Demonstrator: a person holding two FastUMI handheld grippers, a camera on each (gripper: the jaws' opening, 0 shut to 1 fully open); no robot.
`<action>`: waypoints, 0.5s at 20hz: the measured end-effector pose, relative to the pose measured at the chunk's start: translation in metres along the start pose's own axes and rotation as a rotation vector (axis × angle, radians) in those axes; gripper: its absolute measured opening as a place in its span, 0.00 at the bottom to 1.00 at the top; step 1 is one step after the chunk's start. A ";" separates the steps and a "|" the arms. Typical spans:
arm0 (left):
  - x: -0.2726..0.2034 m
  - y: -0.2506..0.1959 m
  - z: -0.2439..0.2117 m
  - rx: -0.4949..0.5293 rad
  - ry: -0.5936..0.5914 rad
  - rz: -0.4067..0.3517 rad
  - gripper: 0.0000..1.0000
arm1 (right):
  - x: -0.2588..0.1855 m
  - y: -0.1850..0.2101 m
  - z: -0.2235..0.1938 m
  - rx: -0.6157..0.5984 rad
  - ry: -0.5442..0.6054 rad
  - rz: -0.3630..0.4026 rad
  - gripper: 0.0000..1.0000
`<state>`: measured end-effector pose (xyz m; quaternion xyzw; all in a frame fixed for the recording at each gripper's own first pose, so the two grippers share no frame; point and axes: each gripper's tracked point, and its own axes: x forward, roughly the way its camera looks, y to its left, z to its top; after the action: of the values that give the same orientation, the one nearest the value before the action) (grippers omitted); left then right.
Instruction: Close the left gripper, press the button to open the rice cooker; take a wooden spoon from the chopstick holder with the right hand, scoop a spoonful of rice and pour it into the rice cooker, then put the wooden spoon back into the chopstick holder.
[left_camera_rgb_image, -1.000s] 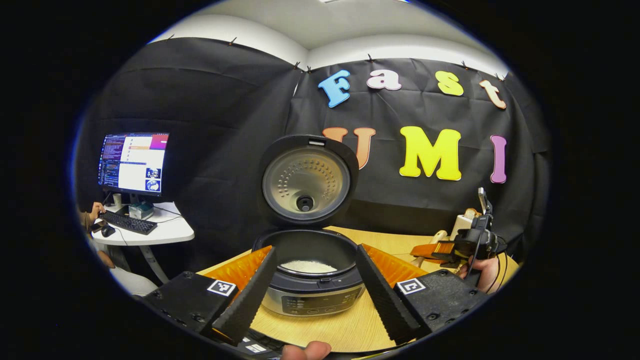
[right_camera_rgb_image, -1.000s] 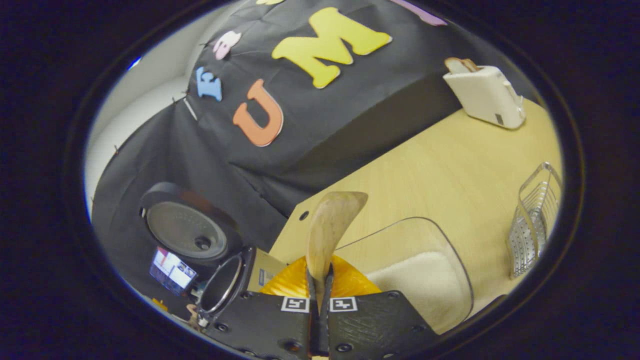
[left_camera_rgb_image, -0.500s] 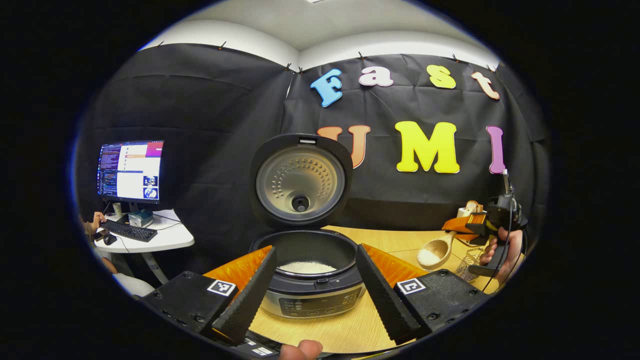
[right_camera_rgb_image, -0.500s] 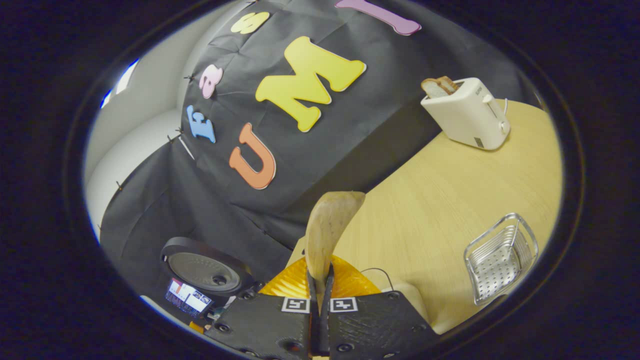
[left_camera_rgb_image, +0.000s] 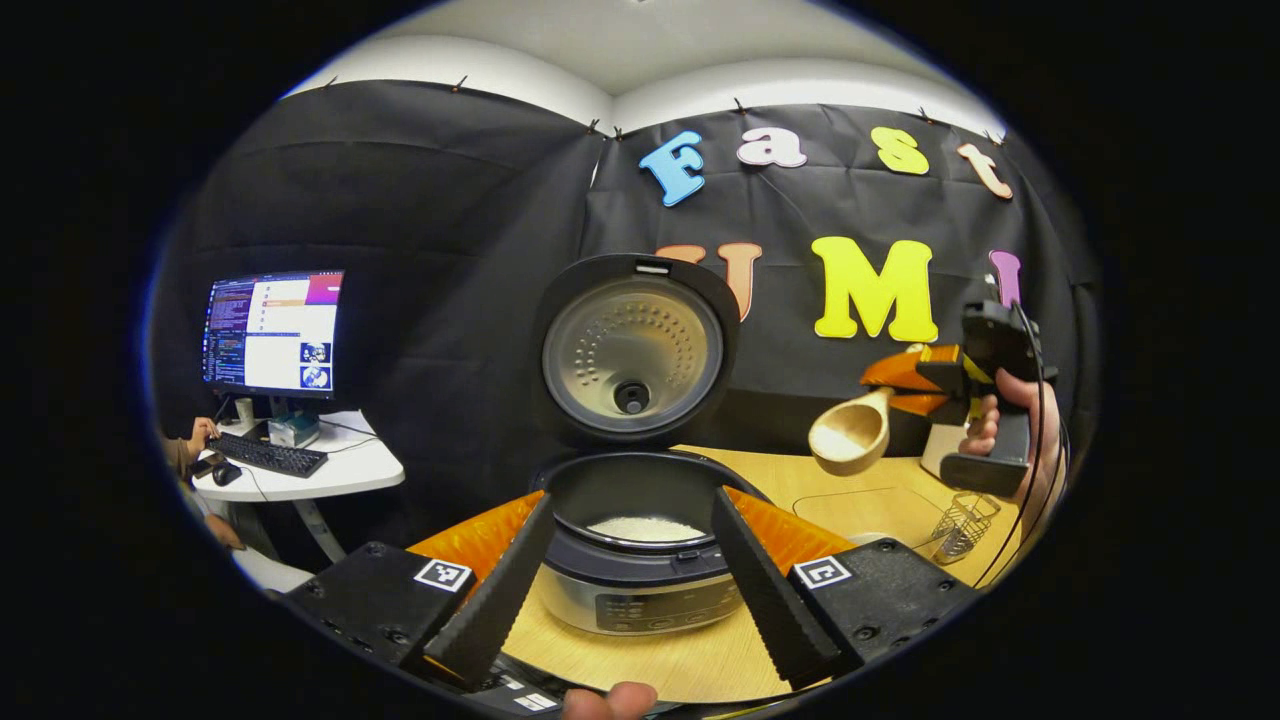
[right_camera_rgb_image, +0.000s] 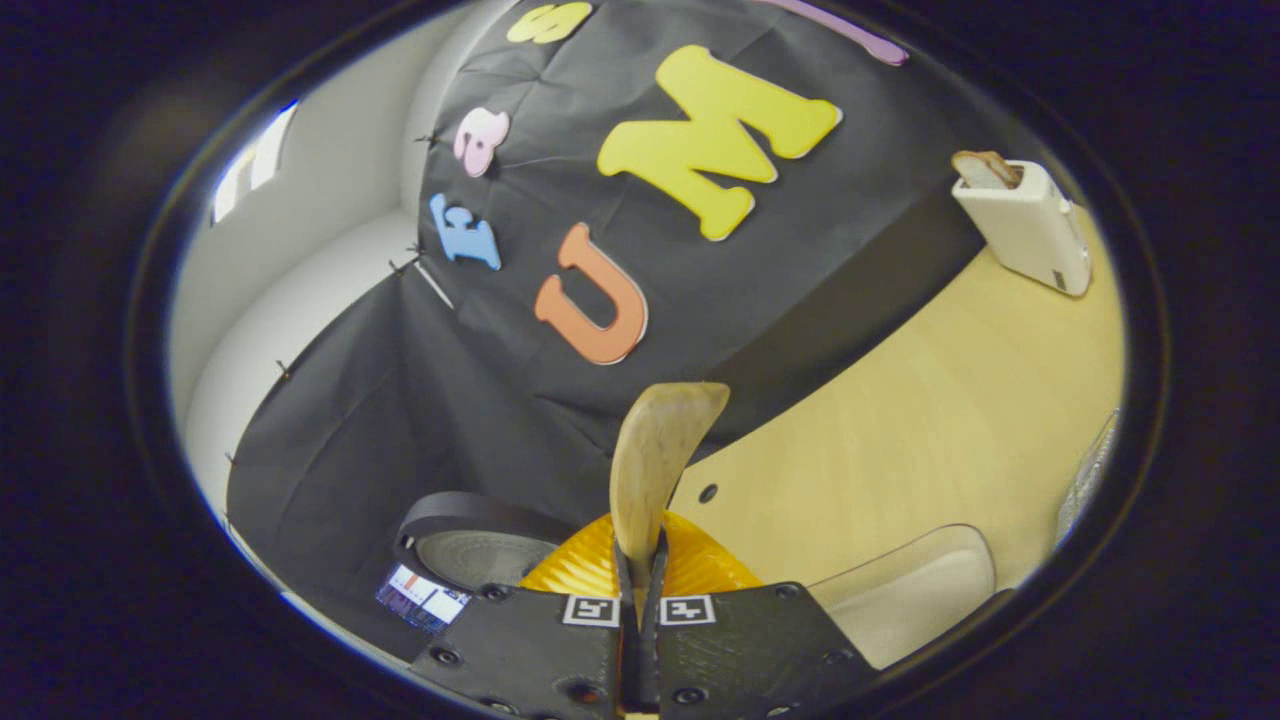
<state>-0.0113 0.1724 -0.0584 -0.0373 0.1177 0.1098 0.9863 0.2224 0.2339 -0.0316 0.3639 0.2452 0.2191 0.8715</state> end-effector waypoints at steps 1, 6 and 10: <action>0.000 -0.001 -0.001 0.001 0.002 -0.011 1.00 | 0.010 0.019 -0.011 -0.043 0.013 0.014 0.00; -0.002 0.002 -0.005 -0.009 0.013 -0.033 1.00 | 0.048 0.073 -0.047 -0.269 0.048 0.046 0.00; 0.000 0.018 -0.006 -0.004 0.018 -0.004 1.00 | 0.061 0.095 -0.065 -0.467 0.029 0.043 0.00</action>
<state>-0.0172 0.1894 -0.0648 -0.0403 0.1261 0.1078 0.9853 0.2130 0.3632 -0.0177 0.1542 0.1925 0.2936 0.9236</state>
